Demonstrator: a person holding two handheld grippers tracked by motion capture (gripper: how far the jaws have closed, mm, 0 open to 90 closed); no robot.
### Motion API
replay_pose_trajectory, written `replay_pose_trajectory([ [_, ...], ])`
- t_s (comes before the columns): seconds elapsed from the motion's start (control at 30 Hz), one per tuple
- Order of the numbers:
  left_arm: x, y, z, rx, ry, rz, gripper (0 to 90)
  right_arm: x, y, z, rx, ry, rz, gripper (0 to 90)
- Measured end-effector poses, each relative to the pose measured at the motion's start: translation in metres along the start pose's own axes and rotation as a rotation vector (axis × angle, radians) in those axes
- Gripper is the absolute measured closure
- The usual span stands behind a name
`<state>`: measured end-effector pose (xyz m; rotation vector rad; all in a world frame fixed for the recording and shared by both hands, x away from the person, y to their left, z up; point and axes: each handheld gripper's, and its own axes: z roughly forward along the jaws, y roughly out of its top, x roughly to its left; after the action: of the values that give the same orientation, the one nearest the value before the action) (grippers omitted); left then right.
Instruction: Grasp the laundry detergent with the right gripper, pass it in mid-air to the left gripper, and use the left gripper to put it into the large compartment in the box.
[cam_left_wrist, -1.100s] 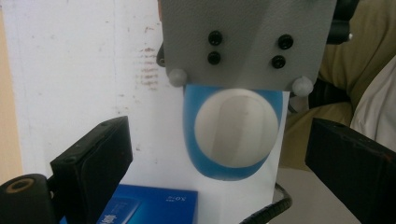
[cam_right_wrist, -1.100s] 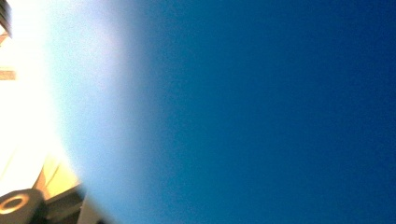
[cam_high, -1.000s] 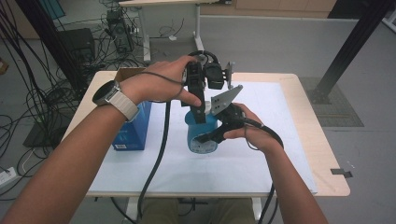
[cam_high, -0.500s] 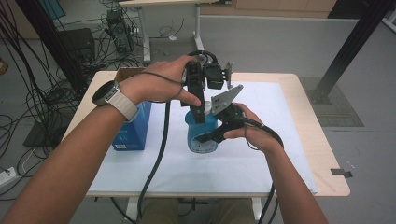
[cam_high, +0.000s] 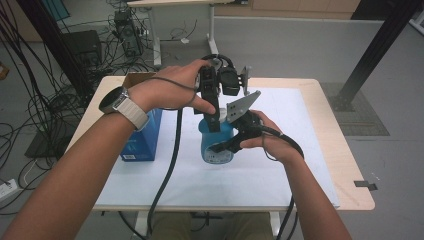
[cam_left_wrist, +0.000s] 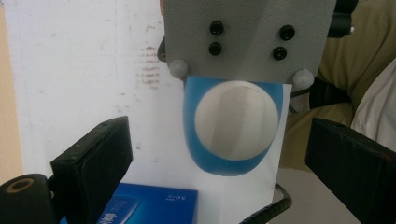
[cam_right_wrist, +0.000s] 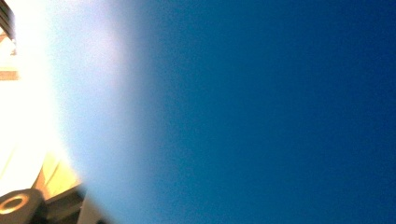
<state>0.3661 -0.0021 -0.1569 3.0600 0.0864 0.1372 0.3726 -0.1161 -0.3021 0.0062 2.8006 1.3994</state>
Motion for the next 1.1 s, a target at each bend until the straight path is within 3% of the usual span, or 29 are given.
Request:
replay_pose_trajectory([
  [1.1,0.0008,-0.0010,0.0001,-0.001,0.003,-0.011,7.9,-0.0012,-0.0011,-0.0022,-0.005,-0.018,0.007,44.1],
])
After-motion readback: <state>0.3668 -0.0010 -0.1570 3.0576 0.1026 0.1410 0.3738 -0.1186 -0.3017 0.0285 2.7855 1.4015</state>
